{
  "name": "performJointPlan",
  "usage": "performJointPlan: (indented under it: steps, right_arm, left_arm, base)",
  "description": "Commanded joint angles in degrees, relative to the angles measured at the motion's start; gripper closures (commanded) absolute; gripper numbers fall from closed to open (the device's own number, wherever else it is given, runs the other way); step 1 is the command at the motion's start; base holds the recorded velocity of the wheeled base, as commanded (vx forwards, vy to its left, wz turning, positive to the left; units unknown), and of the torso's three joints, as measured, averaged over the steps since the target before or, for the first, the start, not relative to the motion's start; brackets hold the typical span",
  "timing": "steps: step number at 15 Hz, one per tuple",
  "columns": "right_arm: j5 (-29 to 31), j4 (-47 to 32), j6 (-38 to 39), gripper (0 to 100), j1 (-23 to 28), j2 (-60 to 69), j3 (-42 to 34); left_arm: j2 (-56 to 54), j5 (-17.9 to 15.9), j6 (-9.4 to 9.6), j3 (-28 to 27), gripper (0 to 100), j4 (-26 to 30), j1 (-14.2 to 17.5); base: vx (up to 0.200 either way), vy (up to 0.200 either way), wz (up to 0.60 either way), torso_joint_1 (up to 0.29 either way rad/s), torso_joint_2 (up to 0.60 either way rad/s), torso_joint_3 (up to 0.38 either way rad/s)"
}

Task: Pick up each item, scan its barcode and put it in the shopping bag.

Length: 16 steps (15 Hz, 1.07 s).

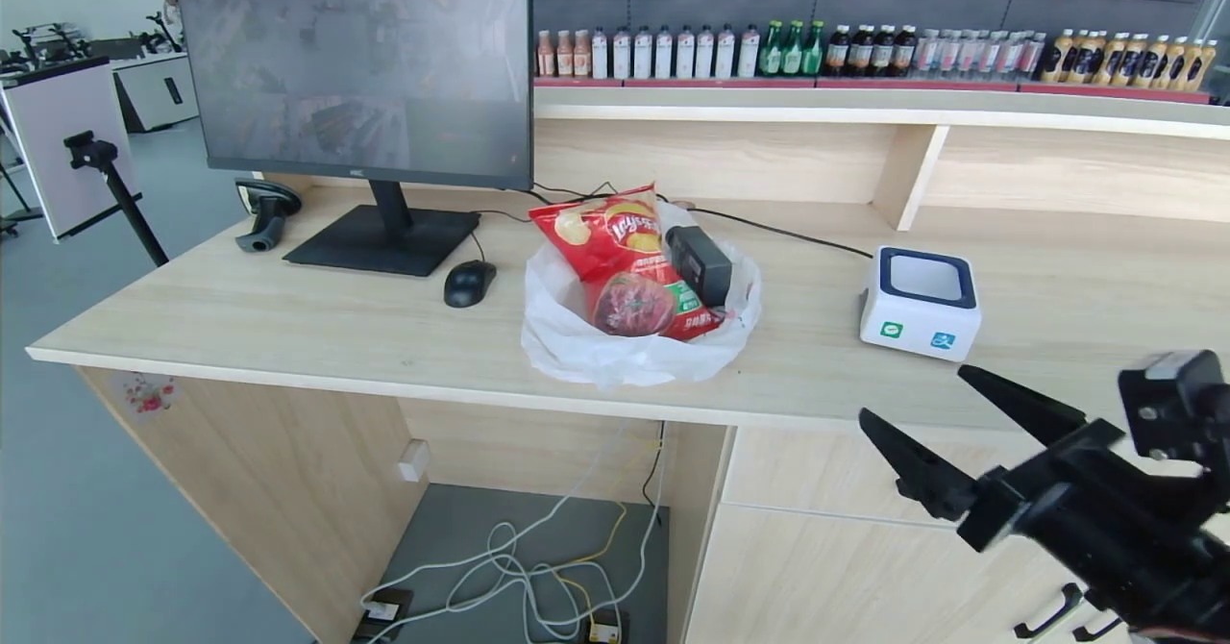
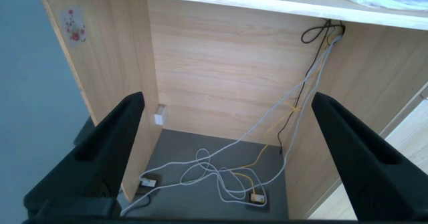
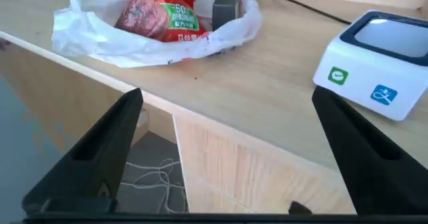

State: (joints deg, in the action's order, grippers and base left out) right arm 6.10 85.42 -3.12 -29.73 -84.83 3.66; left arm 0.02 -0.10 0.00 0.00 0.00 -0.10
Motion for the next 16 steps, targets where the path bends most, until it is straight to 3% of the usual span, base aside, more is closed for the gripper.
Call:
performJointPlan:
  steps: [1,4,7,9,10,12,13,16]
  right_arm:
    - [-1.8,-18.4,0.7,0,-1.0,24.8,-3.7]
    - [-5.4,-60.9,-0.7,0,-4.5,52.8,-3.4]
    - [-5.5,-88.2,-2.5,0,-5.2,76.6,-1.6]
    - [-5.4,-86.4,-2.4,0,-1.2,76.0,-2.1]
    - [-5.0,-86.4,-1.2,0,5.1,75.4,-2.1]
    - [-4.7,-85.3,2.5,0,23.2,73.7,-3.7]
    - [-4.7,-85.3,2.3,0,28.4,75.4,-3.6]
    - [-4.9,-85.2,1.5,0,28.5,82.1,-3.6]
  left_arm:
    - [0.0,0.0,0.00,0.0,0,0.0,0.0]
    - [0.0,0.0,-0.09,0.0,0,0.0,0.0]
    - [0.0,0.0,-0.18,0.0,0,0.0,0.0]
    - [0.0,0.0,-0.18,0.0,0,0.0,0.0]
    - [0.0,0.0,-0.18,0.0,0,0.0,0.0]
    - [0.0,0.0,-0.18,0.0,0,0.0,0.0]
    - [0.0,0.0,-0.26,0.0,0,0.0,0.0]
    - [0.0,0.0,-0.18,0.0,0,0.1,0.0]
  base:
    - [0.000,0.000,0.00,0.000,0.00,0.000]
    - [0.000,0.000,0.00,0.000,0.00,0.000]
    - [0.000,0.000,0.00,0.000,0.00,0.000]
    - [-0.200,0.000,0.00,0.005,0.00,0.005]
    - [-0.200,0.000,0.00,0.012,0.01,0.007]
    - [-0.200,0.000,0.00,0.000,0.00,0.002]
    - [-0.200,0.000,0.00,-0.017,0.00,0.002]
    - [-0.200,0.000,0.00,0.002,0.00,0.002]
